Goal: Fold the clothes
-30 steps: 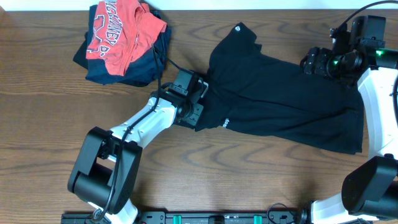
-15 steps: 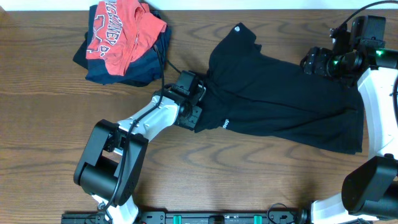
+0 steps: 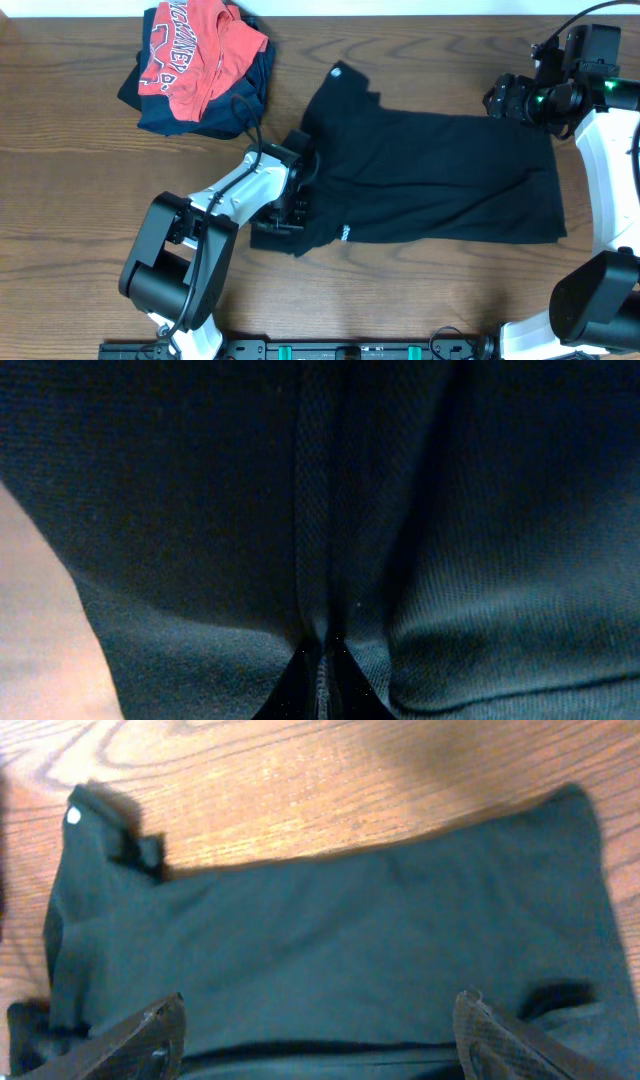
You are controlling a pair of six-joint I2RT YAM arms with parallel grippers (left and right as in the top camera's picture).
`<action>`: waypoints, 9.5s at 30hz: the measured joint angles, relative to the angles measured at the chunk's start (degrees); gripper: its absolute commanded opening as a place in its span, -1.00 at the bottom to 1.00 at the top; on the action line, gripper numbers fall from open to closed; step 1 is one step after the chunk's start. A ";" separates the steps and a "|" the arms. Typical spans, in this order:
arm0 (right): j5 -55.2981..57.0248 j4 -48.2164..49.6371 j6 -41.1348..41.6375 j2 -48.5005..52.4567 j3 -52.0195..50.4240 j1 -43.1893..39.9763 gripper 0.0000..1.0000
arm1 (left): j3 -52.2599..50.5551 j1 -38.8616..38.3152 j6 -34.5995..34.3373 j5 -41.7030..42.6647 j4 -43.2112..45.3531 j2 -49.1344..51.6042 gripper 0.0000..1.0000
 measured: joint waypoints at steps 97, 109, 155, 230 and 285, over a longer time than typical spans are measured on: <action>3.08 -14.93 -14.82 4.39 13.29 -3.61 0.98 | 57.18 6.75 12.46 3.08 27.10 37.46 -0.19; 3.06 -15.08 -14.88 4.39 13.29 -3.61 0.99 | 57.09 5.53 12.70 3.10 26.32 37.46 -0.31; 4.09 -14.67 -14.21 4.98 13.29 -3.61 0.93 | 56.35 4.70 12.59 -2.34 8.15 30.34 -0.88; 9.11 -33.44 -7.30 12.02 15.56 -8.52 -0.97 | 56.15 1.55 5.31 2.25 -32.68 10.56 -0.88; 13.77 -15.98 0.22 7.17 -8.48 -12.15 0.98 | 36.52 0.90 2.14 -1.90 -3.17 -5.03 0.96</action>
